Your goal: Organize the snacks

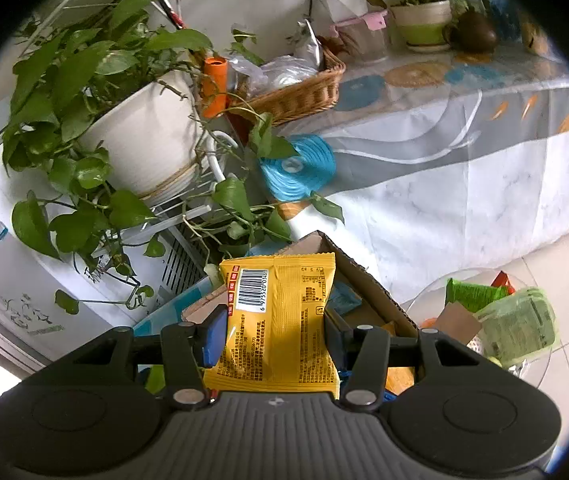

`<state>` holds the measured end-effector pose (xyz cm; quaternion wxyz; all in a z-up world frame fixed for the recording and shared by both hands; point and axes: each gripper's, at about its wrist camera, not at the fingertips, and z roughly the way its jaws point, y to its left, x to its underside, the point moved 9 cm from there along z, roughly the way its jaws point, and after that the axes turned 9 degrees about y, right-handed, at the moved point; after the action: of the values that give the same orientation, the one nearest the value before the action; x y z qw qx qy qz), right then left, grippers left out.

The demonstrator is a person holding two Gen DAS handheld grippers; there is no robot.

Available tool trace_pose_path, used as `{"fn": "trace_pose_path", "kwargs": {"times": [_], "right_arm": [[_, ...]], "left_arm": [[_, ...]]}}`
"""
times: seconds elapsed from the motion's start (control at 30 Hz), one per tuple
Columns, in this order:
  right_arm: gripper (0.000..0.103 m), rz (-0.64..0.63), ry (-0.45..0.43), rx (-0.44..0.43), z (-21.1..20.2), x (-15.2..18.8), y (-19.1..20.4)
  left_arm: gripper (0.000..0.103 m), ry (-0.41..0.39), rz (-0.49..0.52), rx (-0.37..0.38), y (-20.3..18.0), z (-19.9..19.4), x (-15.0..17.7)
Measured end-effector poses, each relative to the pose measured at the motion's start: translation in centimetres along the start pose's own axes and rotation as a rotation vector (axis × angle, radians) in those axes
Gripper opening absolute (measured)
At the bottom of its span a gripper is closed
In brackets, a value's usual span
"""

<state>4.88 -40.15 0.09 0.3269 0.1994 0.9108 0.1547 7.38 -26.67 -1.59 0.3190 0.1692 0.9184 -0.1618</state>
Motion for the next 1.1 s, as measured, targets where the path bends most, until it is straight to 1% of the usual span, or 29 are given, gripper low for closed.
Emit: {"fn": "trace_pose_path", "kwargs": {"times": [0.07,0.1,0.17,0.2,0.23,0.3,0.33,0.4,0.53,0.67,0.73,1.03,1.07,1.1], "right_arm": [[0.057,0.023,0.007,0.001,0.3,0.0,-0.5],[0.058,0.029,0.014,-0.002,0.5,0.1,-0.6],[0.061,0.042,0.023,-0.004,0.6,0.2,-0.9],[0.065,0.052,0.022,-0.005,0.7,0.2,-1.0],[0.069,0.057,0.022,-0.005,0.7,0.2,-1.1],[0.073,0.056,0.016,-0.005,0.5,0.2,-1.0],[0.076,0.054,0.014,-0.003,0.4,0.1,-1.0],[0.079,0.051,0.009,0.001,0.3,0.1,-1.0],[0.084,0.041,0.008,0.009,0.1,0.0,-1.0],[0.088,0.025,0.004,0.023,-0.1,0.0,-1.1],[0.092,0.022,0.008,0.035,-0.1,0.0,-1.3],[0.093,-0.005,0.025,0.150,-0.7,0.8,-2.4],[0.094,-0.017,0.023,0.163,-1.0,1.0,-2.5],[0.097,-0.025,0.025,0.175,-1.1,1.2,-2.6]], "left_arm": [[0.056,0.009,0.020,-0.014,-0.8,0.2,0.0],[0.059,0.014,0.027,-0.020,-1.0,0.2,-0.1],[0.069,0.011,0.046,-0.026,-1.6,-0.1,-0.1],[0.079,0.010,0.055,-0.035,-1.8,-0.3,0.0],[0.085,0.010,0.061,-0.050,-1.9,-0.5,-0.1],[0.088,0.011,0.074,-0.073,-2.0,-0.9,0.0],[0.090,0.016,0.079,-0.078,-2.1,-0.9,-0.1],[0.096,0.033,0.084,-0.105,-2.0,-1.0,0.0],[0.098,0.048,0.092,-0.130,-1.8,-1.5,0.2],[0.099,0.082,0.082,-0.165,-1.3,-1.9,0.6],[0.100,0.102,0.075,-0.174,-1.1,-2.2,0.8],[0.101,0.183,0.029,-0.212,0.0,-3.2,1.9],[0.101,0.184,0.024,-0.218,0.1,-3.3,1.9],[0.101,0.187,0.019,-0.225,0.3,-3.5,1.9]]}}
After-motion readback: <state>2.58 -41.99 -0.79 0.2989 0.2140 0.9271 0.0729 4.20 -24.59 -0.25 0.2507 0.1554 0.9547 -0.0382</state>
